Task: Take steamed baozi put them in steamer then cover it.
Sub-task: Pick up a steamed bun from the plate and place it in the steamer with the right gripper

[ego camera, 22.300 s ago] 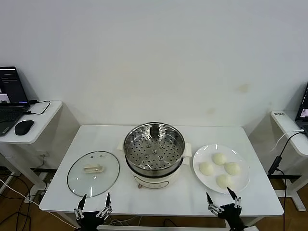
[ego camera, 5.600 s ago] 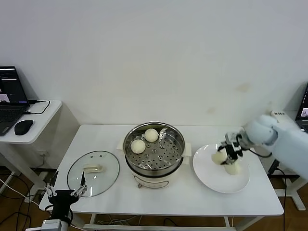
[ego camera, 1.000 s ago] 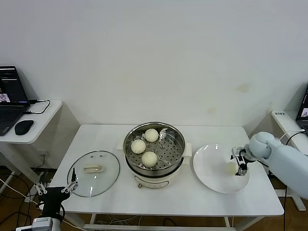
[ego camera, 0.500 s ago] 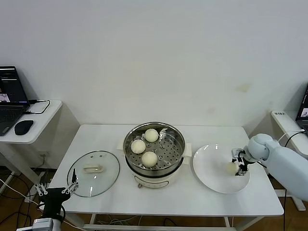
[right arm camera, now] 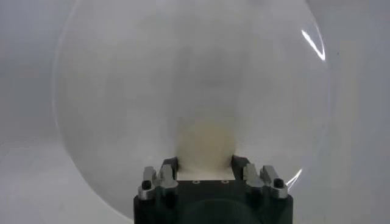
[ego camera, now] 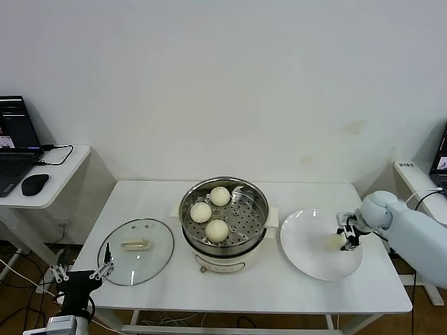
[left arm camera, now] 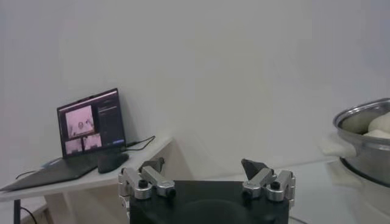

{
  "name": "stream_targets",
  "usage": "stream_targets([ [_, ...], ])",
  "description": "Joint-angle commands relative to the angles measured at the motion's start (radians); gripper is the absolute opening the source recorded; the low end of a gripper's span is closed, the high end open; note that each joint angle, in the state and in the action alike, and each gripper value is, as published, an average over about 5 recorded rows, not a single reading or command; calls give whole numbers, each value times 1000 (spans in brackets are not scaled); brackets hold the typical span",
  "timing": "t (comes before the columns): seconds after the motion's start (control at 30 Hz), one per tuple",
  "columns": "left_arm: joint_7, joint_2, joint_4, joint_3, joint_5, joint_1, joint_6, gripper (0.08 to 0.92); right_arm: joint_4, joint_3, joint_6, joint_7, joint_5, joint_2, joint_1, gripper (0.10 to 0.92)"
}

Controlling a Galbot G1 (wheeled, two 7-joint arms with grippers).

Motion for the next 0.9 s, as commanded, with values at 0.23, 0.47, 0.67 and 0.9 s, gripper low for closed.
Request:
stream_targets([
  [0.23,-1,5,-2,8,-2,-9,-1,823,217,-344,-86,-9,294,-80,486,553],
  [0.47,-2,7,-6,17,-4,-15,-3,823,331,-587,-160,20,486,-8,787,560],
  [0.67,-3,3,-13,20,-6,-18,-4,823,390,-675,-277,103,647,114,871,561],
  [0.9,-5,-12,-24,27,-4,-16,-5,823,366,-700,-423,216,830,275,838,563],
])
